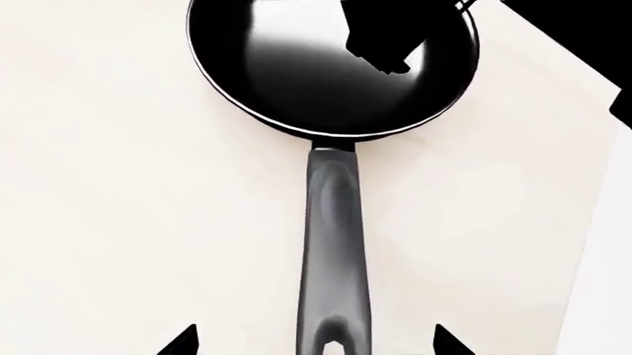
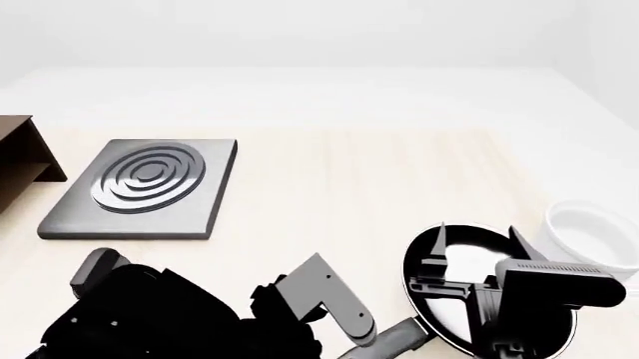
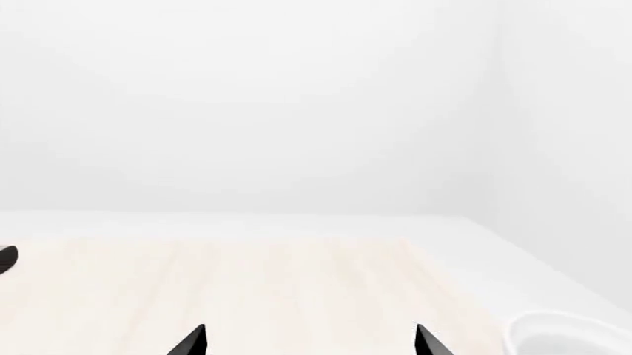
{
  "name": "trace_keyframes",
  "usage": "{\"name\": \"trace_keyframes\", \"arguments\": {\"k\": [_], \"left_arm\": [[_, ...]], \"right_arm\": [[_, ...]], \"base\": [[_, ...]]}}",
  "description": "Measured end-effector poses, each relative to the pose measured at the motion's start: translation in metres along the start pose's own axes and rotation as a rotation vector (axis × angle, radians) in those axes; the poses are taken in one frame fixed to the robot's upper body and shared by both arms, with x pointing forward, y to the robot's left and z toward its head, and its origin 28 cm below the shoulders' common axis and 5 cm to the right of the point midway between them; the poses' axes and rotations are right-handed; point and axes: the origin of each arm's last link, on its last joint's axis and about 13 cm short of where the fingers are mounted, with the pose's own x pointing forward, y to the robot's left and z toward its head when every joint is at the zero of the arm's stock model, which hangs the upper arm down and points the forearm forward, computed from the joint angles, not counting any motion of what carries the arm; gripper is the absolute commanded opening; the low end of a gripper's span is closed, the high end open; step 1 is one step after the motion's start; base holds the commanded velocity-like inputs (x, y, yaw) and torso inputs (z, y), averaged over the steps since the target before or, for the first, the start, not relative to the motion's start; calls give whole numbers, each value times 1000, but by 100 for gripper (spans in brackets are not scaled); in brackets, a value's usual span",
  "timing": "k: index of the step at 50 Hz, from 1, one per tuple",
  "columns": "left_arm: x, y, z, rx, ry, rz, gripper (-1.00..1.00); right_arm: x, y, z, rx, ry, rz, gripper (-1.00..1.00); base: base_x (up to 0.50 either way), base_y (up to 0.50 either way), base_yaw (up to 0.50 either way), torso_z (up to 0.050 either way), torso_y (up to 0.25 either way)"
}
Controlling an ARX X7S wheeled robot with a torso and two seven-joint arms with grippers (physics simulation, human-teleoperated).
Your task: Put the frying pan on top of the cabinet.
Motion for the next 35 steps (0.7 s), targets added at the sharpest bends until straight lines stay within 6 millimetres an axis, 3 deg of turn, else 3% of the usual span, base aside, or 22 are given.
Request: {"name": "trace_keyframes", "arguments": {"k": [35], "left_arm": [[48, 10, -10, 39, 132, -11, 100]], "right_arm": [[0, 3, 3, 5, -11, 21, 100]], "base": [[0, 0, 0, 0, 0]]}}
